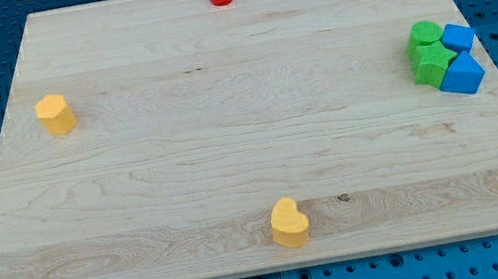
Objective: Push the red star towards the center
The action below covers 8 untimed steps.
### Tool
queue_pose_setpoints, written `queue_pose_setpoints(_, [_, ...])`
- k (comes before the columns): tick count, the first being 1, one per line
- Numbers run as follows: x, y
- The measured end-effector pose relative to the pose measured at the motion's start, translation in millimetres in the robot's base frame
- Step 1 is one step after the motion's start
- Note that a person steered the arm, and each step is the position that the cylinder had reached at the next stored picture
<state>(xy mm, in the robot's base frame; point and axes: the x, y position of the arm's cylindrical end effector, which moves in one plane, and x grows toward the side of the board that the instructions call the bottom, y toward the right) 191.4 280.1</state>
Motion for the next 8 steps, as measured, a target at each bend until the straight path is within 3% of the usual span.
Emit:
queue_pose_setpoints(4, [44.2, -67.7])
queue_pose_setpoints(6, [63.0, -134.8])
queue_pose_setpoints(8, [86.6, -131.8])
